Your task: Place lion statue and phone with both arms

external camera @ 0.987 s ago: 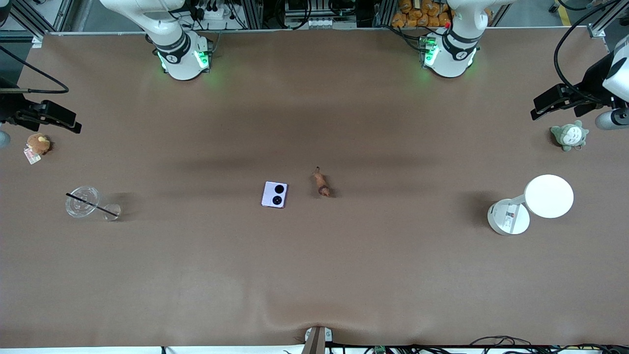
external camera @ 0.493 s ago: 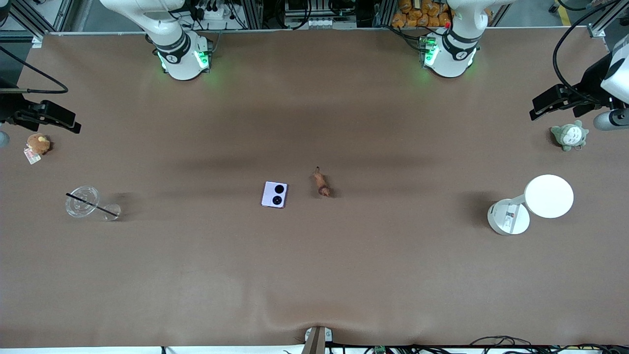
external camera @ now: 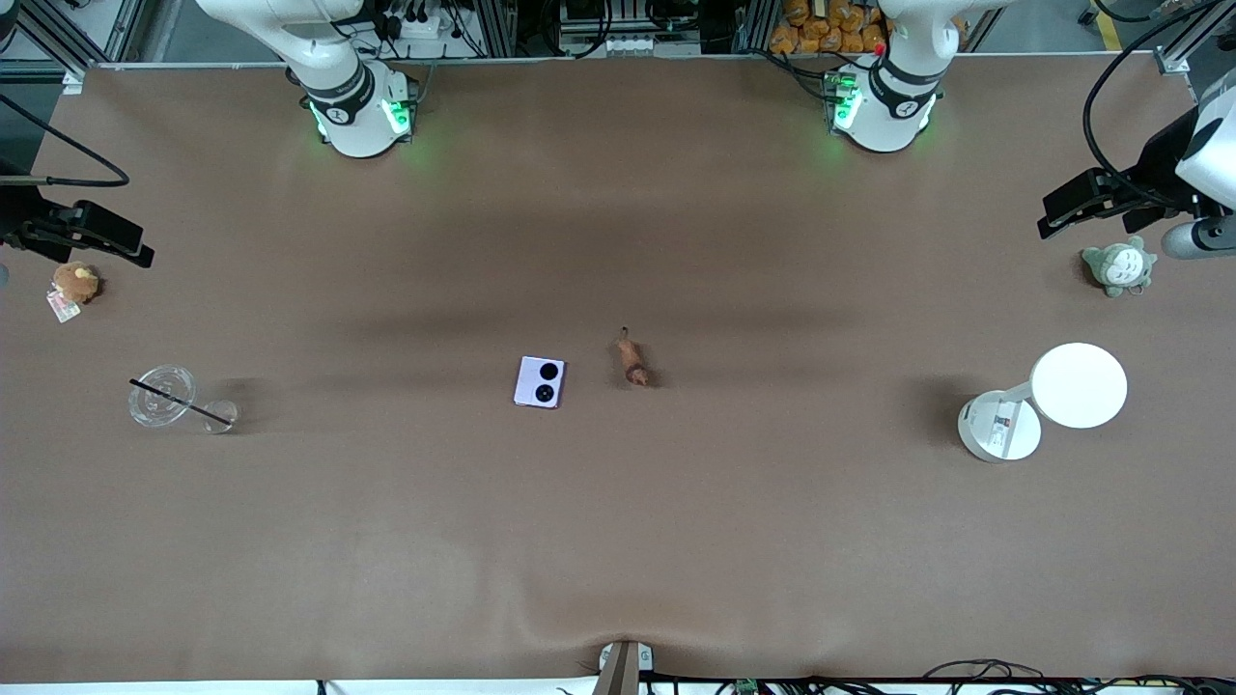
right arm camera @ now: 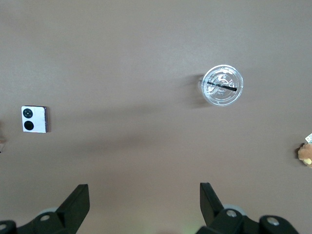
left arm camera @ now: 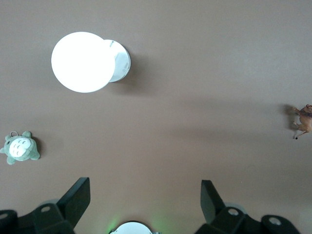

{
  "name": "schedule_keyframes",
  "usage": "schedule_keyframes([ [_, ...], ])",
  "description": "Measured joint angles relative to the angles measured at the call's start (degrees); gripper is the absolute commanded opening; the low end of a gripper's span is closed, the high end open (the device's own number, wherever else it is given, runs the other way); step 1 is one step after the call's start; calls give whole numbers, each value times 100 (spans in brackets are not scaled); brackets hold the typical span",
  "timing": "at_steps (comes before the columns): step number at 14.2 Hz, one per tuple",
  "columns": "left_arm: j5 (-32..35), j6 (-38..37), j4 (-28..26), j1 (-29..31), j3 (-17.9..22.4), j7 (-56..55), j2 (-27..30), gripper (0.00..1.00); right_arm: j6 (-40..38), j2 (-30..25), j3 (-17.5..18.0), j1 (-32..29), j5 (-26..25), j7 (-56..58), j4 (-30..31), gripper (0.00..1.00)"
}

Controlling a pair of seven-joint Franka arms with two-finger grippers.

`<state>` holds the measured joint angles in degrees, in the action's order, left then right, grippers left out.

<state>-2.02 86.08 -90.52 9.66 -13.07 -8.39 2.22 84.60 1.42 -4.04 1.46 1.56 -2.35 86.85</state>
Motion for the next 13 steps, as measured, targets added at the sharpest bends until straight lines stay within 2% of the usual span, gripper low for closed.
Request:
schedule_keyframes([
  [9,0,241,-3,-56,-55,5,-254,100,13,1,24,17,6,3,-9,100],
  [13,0,603,-9,-215,-170,3,-550,100,46,-2,25,17,6,3,-250,100],
])
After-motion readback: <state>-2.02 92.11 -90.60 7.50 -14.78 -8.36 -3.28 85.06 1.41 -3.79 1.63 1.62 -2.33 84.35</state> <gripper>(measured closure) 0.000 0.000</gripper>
